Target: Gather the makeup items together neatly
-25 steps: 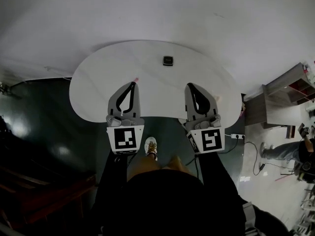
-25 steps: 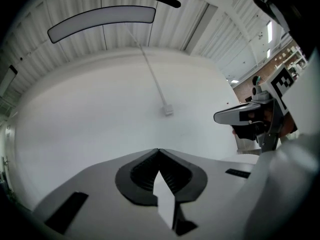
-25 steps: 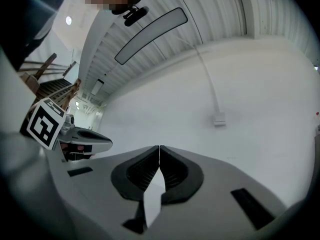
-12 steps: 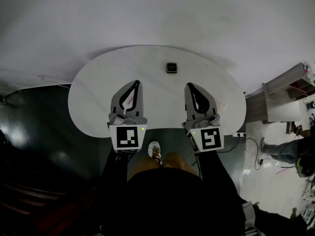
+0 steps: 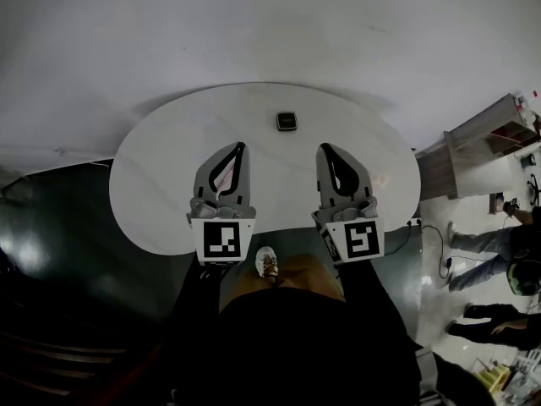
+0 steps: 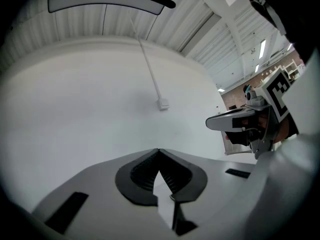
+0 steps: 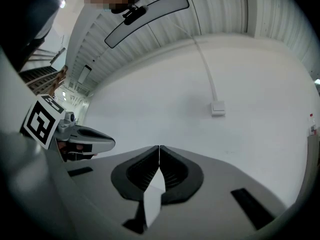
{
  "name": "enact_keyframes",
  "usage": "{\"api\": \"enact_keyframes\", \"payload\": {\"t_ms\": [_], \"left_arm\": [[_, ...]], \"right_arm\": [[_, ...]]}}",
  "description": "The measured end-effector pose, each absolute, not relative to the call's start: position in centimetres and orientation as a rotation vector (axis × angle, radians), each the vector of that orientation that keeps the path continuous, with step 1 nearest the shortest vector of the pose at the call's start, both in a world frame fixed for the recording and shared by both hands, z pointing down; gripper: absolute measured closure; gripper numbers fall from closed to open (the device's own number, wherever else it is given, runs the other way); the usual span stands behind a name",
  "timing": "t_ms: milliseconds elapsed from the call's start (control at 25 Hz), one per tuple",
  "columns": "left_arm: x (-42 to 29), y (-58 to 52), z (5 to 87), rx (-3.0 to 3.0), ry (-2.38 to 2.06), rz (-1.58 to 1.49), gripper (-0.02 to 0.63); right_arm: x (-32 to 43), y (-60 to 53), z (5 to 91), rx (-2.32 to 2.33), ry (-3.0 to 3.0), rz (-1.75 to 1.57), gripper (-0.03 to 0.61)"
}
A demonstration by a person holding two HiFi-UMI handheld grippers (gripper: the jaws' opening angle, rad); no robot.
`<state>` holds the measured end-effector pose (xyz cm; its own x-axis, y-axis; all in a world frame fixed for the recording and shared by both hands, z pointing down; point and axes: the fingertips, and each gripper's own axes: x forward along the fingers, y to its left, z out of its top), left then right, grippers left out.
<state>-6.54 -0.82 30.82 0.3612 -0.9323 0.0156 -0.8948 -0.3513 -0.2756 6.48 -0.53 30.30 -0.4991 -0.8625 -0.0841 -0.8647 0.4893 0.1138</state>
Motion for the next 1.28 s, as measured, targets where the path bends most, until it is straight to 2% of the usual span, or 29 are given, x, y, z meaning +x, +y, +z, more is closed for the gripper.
{"api": "enact_keyframes", "payload": {"t_ms": [440, 920, 1280], "left_arm": [[-2.4, -4.0, 31.8, -2.473, 1.573, -0.254, 0.597], [2.7, -9.1, 31.5, -2.478, 1.633, -0.179, 0.597], [6.4, -11.4, 32.1, -2.418, 1.606, -0.248, 0.597]], "right_arm": [[10.7, -3.0, 30.6, -1.65, 2.646, 0.209, 0.551], [14.9, -9.3, 30.8, -1.547, 2.675, 0.202, 0.551], [16.6, -11.6, 30.7, -1.476, 2.702, 0.231, 0.551]]}}
